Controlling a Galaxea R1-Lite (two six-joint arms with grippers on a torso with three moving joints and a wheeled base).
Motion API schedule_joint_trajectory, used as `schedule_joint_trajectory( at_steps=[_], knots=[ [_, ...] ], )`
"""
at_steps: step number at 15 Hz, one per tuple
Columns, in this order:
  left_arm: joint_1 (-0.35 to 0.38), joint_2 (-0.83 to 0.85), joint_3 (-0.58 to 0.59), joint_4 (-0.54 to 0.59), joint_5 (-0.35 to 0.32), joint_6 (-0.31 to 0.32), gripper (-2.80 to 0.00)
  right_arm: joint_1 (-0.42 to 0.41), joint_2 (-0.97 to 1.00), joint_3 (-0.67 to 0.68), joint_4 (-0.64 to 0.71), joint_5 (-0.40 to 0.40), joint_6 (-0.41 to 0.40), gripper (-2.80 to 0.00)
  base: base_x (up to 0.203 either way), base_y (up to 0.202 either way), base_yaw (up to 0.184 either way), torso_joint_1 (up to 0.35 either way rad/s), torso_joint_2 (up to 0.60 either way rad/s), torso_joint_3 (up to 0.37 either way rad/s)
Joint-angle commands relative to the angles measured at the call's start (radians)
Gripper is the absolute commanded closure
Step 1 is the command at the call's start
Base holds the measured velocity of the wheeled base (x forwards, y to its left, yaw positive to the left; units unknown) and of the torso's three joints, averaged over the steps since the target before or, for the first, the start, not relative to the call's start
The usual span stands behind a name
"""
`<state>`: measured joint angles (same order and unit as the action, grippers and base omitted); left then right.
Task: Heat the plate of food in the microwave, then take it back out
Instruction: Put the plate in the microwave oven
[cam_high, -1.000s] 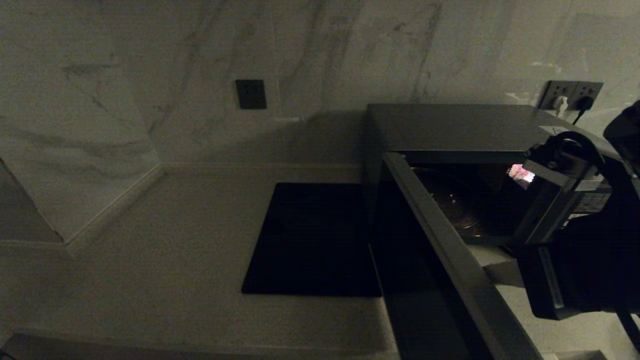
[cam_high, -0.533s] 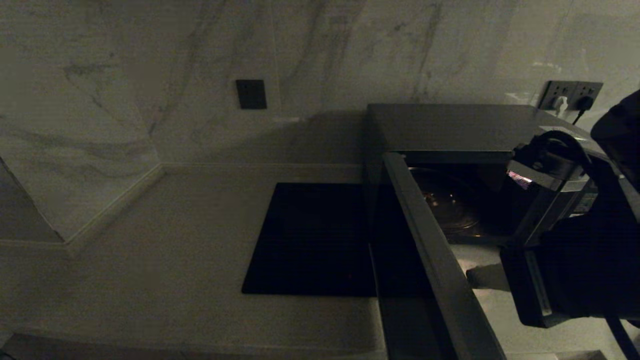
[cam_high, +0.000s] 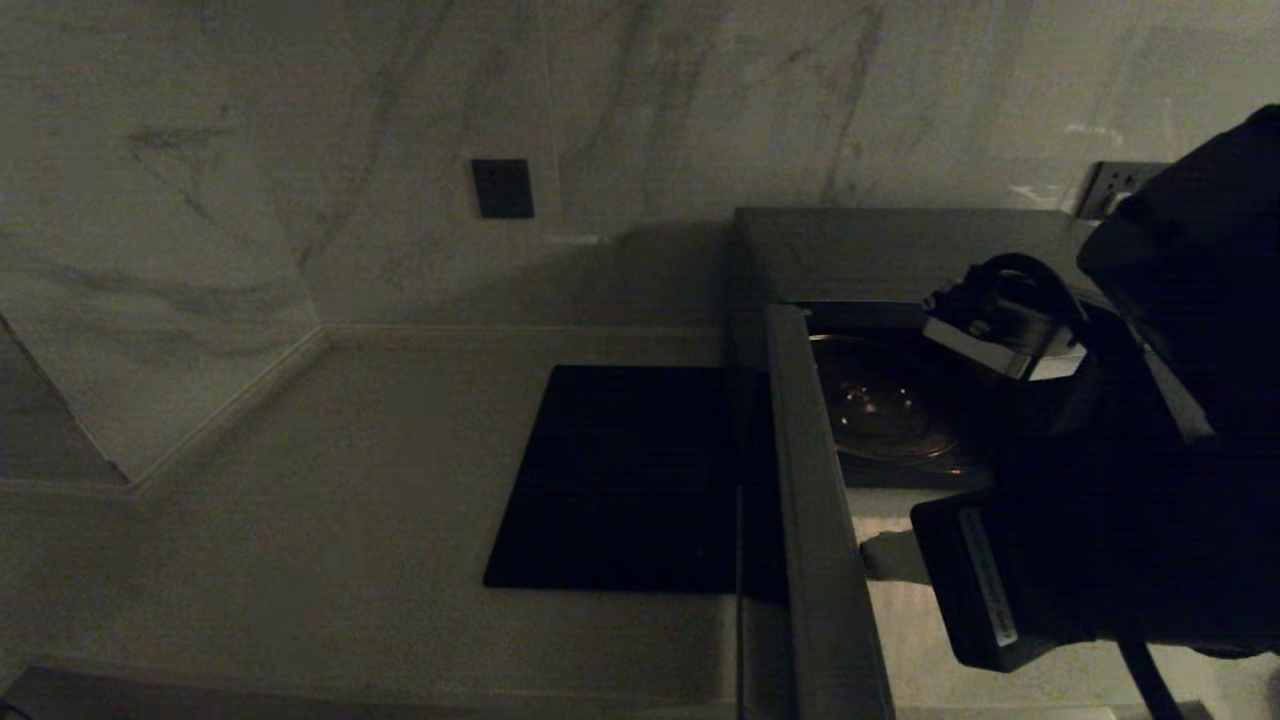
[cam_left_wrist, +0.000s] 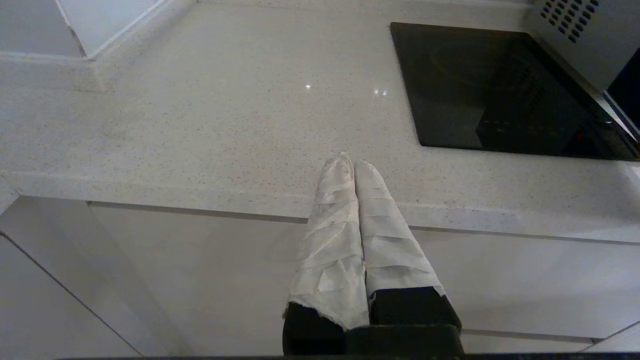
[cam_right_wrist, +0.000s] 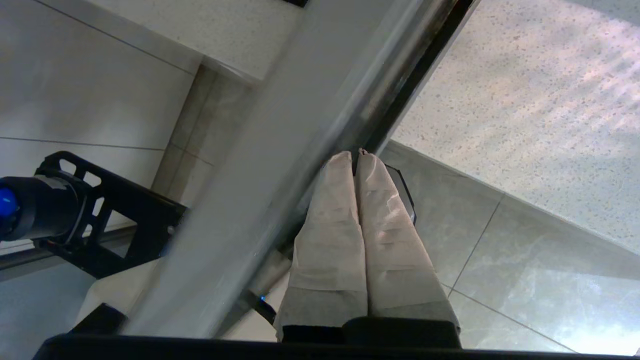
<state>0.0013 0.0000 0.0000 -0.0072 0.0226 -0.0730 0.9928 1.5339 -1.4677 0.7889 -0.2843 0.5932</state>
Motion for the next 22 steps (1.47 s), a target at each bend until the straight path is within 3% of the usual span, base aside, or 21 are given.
schedule_joint_trajectory(
  at_steps=[1, 9, 12, 14, 16, 22],
  knots=[
    [0.0, 0.001, 0.0, 0.0, 0.0, -0.001, 0.0, 0.002, 0.002, 0.01, 0.006, -0.019, 0.013, 0.0, 0.0, 0.0, 0.0, 0.0, 0.0, 0.0],
    [0.0, 0.002, 0.0, 0.0, 0.0, -0.001, 0.0, -0.01, -0.053, 0.079, 0.007, -0.057, 0.023, 0.0, 0.0, 0.0, 0.0, 0.0, 0.0, 0.0],
    [0.0, 0.002, 0.0, 0.0, 0.0, -0.001, 0.0, -0.036, -0.069, 0.133, 0.01, -0.139, 0.065, 0.0, 0.0, 0.0, 0.0, 0.0, 0.0, 0.0],
    [0.0, 0.002, 0.0, 0.0, 0.0, -0.001, 0.0, -0.1, -0.078, 0.132, 0.01, -0.212, 0.105, 0.0, 0.0, 0.0, 0.0, 0.0, 0.0, 0.0],
    [0.0, 0.001, 0.0, 0.0, 0.0, -0.001, 0.0, -0.231, -0.095, 0.132, 0.011, -0.28, 0.119, 0.0, 0.0, 0.0, 0.0, 0.0, 0.0, 0.0],
    [0.001, 0.0, 0.0, 0.0, 0.0, -0.001, 0.0, -0.882, -0.211, 0.18, 0.013, -0.334, 0.134, 0.0, 0.0, 0.0, 0.0, 0.0, 0.0, 0.0]
  ],
)
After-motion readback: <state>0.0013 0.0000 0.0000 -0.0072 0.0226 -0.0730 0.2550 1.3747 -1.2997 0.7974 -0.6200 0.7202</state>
